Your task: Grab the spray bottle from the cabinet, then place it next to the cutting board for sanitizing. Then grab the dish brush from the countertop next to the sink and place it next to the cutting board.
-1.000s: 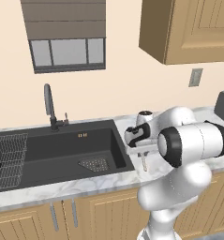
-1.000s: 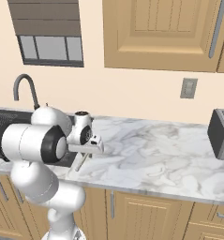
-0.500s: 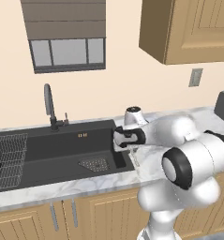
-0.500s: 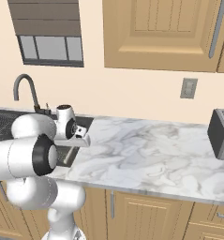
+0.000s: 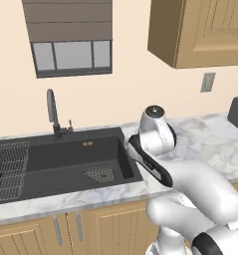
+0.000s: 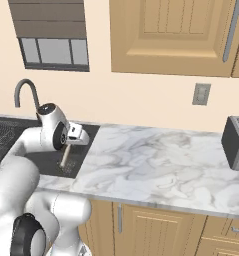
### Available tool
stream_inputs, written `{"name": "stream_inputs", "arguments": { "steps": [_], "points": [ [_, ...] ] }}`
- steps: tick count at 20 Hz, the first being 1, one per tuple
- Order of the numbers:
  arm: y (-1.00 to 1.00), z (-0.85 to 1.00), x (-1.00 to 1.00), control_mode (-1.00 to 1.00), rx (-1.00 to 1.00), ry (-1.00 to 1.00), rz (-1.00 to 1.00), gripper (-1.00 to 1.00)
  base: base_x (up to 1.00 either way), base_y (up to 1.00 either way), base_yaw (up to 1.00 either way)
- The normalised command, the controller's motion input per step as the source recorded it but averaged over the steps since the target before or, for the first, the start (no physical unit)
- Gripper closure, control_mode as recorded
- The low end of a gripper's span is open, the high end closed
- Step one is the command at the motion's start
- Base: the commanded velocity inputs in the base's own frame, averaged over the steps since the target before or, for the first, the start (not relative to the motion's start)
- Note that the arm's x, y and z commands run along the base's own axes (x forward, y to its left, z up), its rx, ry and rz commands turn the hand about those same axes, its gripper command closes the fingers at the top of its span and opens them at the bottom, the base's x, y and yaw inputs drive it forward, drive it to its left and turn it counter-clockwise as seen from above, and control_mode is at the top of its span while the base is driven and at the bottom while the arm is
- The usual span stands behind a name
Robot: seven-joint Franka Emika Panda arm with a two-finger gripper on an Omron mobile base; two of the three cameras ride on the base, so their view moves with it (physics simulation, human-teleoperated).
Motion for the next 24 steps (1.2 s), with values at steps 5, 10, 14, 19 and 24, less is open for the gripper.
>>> {"name": "stream_inputs", "arguments": {
  "steps": [5,10,14,19,24],
  "points": [
    [0.0,1.0,-0.39,-1.0,0.0,-0.37,0.0,1.0,0.0,0.0,0.0],
    [0.0,1.0,-0.48,-1.0,0.0,-0.42,0.02,1.0,0.0,0.0,0.0],
    [0.0,1.0,-0.41,-1.0,0.0,-0.35,0.07,1.0,0.0,0.0,0.0],
    [-0.03,0.93,-0.44,-1.0,0.0,-0.17,0.07,1.0,0.0,0.0,0.0],
    [0.0,0.87,-0.52,-1.0,0.0,-0.06,0.08,1.0,0.0,0.0,0.0]
  ]
}}
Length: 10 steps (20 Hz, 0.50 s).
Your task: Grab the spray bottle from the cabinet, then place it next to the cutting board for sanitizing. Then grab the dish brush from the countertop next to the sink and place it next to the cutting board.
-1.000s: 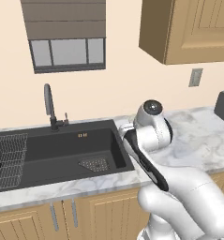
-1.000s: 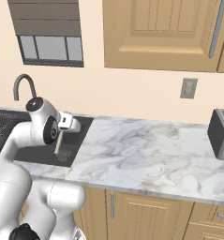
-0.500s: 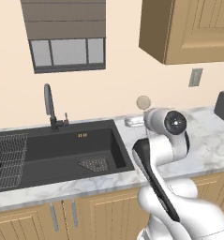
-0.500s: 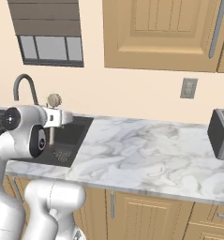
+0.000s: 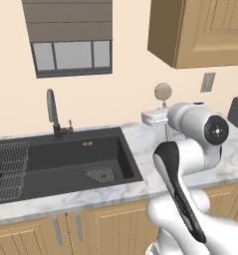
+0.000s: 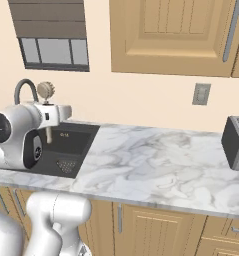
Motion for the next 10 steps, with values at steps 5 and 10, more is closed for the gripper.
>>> {"name": "stream_inputs", "arguments": {
  "steps": [5,10],
  "points": [
    [-0.07,0.58,-0.79,-1.0,0.0,-0.19,0.03,1.0,0.0,0.0,0.0],
    [-0.13,0.3,-1.0,-1.0,0.0,-0.29,0.0,1.0,0.0,0.0,0.0]
  ]
}}
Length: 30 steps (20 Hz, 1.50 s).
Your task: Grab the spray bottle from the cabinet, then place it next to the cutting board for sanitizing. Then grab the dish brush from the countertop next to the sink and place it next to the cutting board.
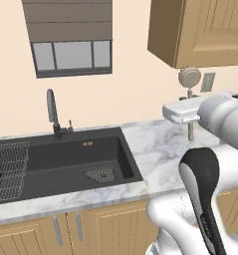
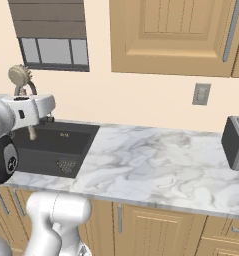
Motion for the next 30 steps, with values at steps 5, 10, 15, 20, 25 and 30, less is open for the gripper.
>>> {"name": "stream_inputs", "arguments": {
  "steps": [5,10,15,20,25,30],
  "points": [
    [-0.16,0.17,-0.95,-1.0,0.0,-0.24,0.0,1.0,0.0,0.0,0.0],
    [0.0,0.0,0.0,1.0,0.0,0.0,0.0,1.0,-0.96,-0.34,0.01],
    [0.0,0.0,0.0,1.0,0.0,0.0,0.0,1.0,-1.0,-0.96,0.29],
    [0.0,0.0,0.0,1.0,0.0,0.0,0.0,1.0,-0.9,-0.91,0.58],
    [0.0,0.0,0.0,1.0,0.0,0.0,0.0,1.0,-0.39,-0.42,0.89],
    [0.0,0.0,0.0,1.0,0.0,0.0,0.0,1.0,-0.01,-0.05,0.98]
  ]
}}
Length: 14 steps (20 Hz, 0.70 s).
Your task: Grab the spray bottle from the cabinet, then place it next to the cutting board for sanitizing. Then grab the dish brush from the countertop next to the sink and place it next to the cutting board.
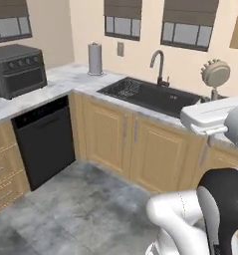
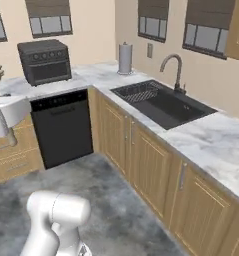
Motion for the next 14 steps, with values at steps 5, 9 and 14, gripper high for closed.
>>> {"name": "stream_inputs", "arguments": {
  "steps": [5,9,14],
  "points": [
    [0.0,0.0,0.0,1.0,0.0,0.0,0.0,1.0,0.0,0.0,1.0],
    [0.0,0.0,0.0,1.0,0.0,0.0,0.0,1.0,0.0,0.0,1.0],
    [0.0,0.0,0.0,1.0,0.0,0.0,0.0,1.0,0.12,0.02,0.89]
  ]
}}
